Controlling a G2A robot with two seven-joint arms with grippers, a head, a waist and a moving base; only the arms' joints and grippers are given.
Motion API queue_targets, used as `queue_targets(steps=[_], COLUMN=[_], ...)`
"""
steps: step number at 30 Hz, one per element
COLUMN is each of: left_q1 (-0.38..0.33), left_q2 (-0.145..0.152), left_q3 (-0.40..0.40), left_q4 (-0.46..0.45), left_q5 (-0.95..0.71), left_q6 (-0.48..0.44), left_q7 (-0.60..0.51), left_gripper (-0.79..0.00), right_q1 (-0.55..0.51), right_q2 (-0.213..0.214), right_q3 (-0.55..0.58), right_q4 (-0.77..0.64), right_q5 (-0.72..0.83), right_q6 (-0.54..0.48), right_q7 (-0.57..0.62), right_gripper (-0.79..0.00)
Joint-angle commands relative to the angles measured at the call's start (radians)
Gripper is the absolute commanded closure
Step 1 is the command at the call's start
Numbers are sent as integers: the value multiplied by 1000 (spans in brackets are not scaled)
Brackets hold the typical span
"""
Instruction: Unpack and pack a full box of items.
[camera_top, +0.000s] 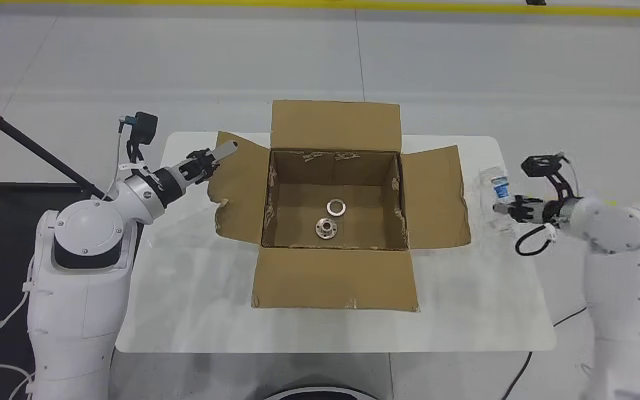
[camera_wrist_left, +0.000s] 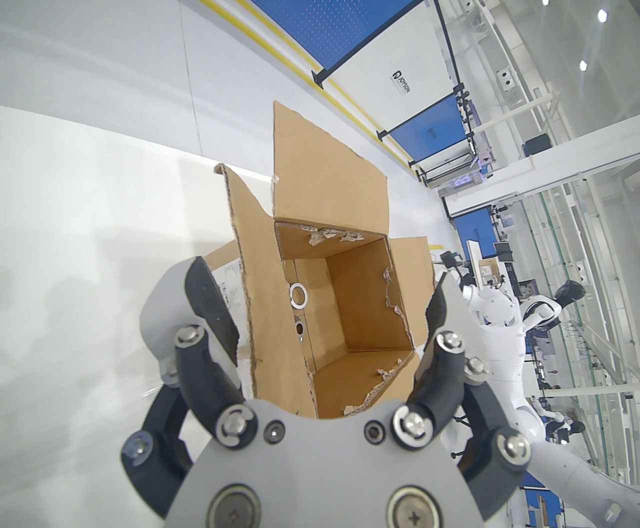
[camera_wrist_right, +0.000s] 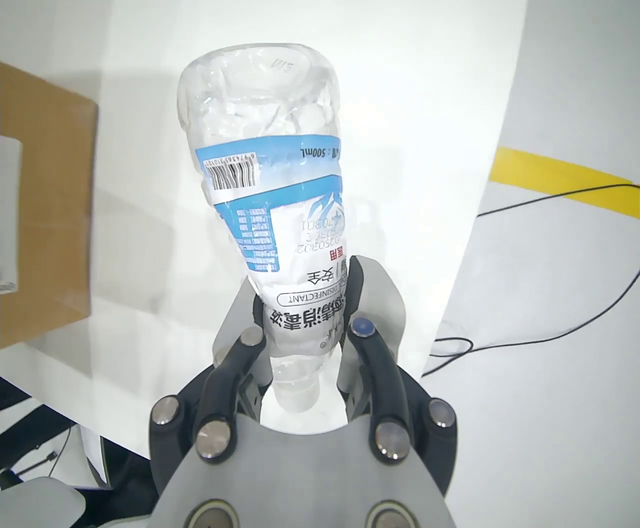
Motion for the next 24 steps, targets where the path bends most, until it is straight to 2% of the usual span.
queue_targets(steps=[1, 7, 12, 15, 18, 24], left_q1=[0, 0, 0, 0, 0, 0], left_q2=[0, 0, 0, 0, 0, 0], left_q3=[0, 0, 0, 0, 0, 0], left_q4=[0, 0, 0, 0, 0, 0], left_q5=[0, 0, 0, 0, 0, 0], left_q6=[0, 0, 0, 0, 0, 0], left_q7=[0, 0, 0, 0, 0, 0], left_gripper=[-785, -785, -785, -785, -785, -785], right_q1=[-19, -96, -148, -175, -178, -114], right_q2=[6, 15, 13, 7, 0, -23], right_q3=[50, 133, 83, -12, -150, -456], right_q4=[-86, -418, -676, -798, -854, -834], right_q5=[60, 265, 329, 330, 286, 168], right_q6=[45, 157, 251, 307, 343, 373], right_q7=[-12, -12, -45, -92, -124, -167], right_gripper=[0, 0, 0, 0, 0, 0])
